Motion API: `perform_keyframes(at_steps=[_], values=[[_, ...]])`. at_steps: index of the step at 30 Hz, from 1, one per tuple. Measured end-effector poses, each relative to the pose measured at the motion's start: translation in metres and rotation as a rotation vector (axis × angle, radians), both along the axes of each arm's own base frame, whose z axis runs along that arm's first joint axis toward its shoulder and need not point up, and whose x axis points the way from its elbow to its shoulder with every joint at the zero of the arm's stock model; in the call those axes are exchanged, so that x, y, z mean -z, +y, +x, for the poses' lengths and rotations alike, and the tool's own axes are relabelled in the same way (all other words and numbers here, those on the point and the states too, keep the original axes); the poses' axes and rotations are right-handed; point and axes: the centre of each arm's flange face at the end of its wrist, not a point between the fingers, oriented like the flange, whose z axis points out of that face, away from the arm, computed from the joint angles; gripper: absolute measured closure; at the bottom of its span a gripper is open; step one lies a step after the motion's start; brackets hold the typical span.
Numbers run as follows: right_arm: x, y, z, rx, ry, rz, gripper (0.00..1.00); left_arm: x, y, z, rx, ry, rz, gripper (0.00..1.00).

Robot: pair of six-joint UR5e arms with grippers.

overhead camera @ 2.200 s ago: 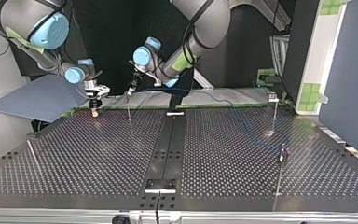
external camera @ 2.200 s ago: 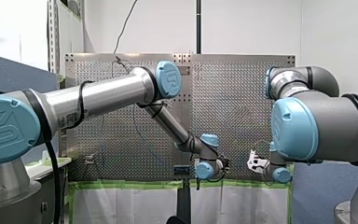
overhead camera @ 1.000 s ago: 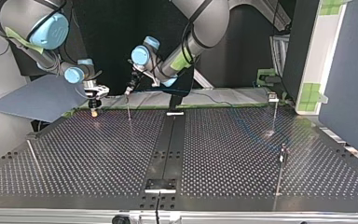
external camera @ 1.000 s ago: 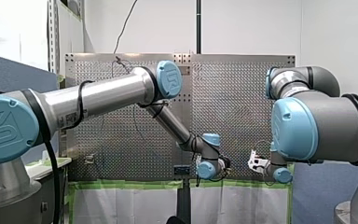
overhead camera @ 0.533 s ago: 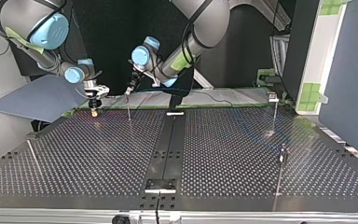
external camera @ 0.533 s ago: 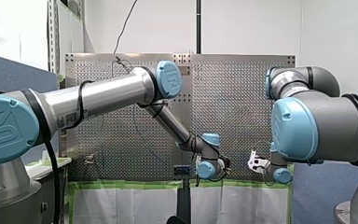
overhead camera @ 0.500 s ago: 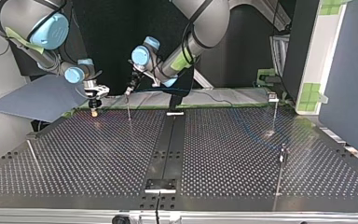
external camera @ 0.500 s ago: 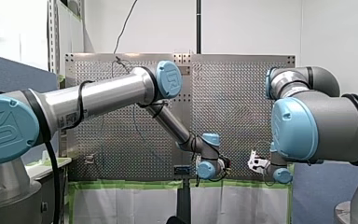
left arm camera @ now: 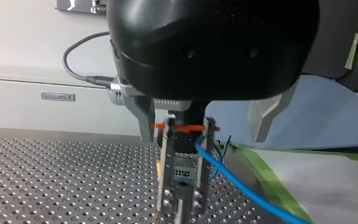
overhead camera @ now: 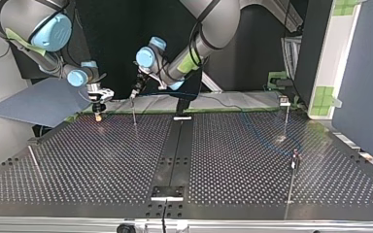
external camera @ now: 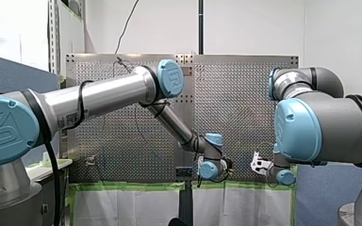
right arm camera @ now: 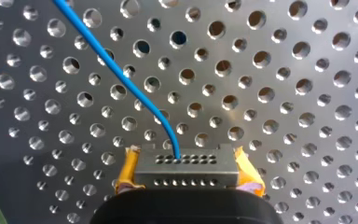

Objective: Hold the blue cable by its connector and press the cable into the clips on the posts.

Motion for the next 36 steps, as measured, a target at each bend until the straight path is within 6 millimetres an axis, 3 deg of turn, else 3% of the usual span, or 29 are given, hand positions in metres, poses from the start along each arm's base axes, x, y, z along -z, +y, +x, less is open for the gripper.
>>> perform_keyframes(at_steps=[22,36], values=[[0.000,-0.001,-0.002,-0.006,-0.006,0.002,1.00,-0.084,0.018,-0.014,-0.052,-0.060,-0.124,0.02],[0.000,0.001,0.003,-0.020,-0.012,0.007,1.00,-0.121,0.040,-0.042,-0.060,0.012,-0.135,0.02]])
